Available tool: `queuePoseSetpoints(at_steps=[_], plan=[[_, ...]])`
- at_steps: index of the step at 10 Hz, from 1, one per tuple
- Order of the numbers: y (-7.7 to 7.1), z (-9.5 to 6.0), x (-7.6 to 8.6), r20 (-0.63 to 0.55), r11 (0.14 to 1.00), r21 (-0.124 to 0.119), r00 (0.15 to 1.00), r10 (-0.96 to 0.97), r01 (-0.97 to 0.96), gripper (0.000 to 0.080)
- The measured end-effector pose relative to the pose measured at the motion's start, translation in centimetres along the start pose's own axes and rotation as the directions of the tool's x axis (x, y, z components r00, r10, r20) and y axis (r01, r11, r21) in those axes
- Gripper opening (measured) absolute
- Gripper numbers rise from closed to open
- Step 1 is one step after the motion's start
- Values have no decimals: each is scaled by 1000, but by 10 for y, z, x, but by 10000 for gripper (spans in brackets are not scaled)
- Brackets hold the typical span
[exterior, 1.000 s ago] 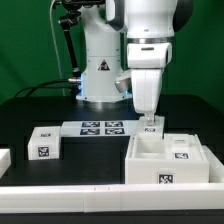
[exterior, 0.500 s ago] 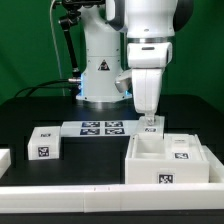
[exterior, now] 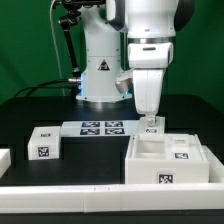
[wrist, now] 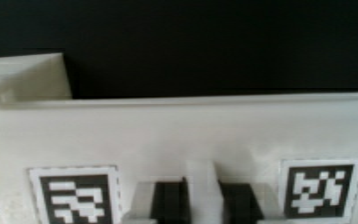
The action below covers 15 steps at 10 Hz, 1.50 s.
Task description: Assemble cabinet
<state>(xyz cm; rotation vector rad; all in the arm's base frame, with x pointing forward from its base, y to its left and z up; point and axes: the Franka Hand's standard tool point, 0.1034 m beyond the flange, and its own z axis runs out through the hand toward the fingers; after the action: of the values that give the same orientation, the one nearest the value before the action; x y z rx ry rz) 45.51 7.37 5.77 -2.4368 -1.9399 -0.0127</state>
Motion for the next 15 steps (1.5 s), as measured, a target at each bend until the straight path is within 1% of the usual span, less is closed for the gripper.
queuePoseSetpoints(at_steps=[4,9,10,11,12,14,15], plan=[[7,1,-1,-3,1000,-2,1000,-25,25,70],[8,0,-1,-4,1000,-4,1000,-22,22,70],[15,-1,-2,-3,999,-4,999,-50,50,70],[25,-1,-3,-5,999,-6,999,-52,52,70],[35,-1,-2,-10,999,-14,999,-50,50,70],[48,-1,0,-13,999,-14,999,-44,44,70],[57,-2,2,-18,999,-22,999,-40,40,70]])
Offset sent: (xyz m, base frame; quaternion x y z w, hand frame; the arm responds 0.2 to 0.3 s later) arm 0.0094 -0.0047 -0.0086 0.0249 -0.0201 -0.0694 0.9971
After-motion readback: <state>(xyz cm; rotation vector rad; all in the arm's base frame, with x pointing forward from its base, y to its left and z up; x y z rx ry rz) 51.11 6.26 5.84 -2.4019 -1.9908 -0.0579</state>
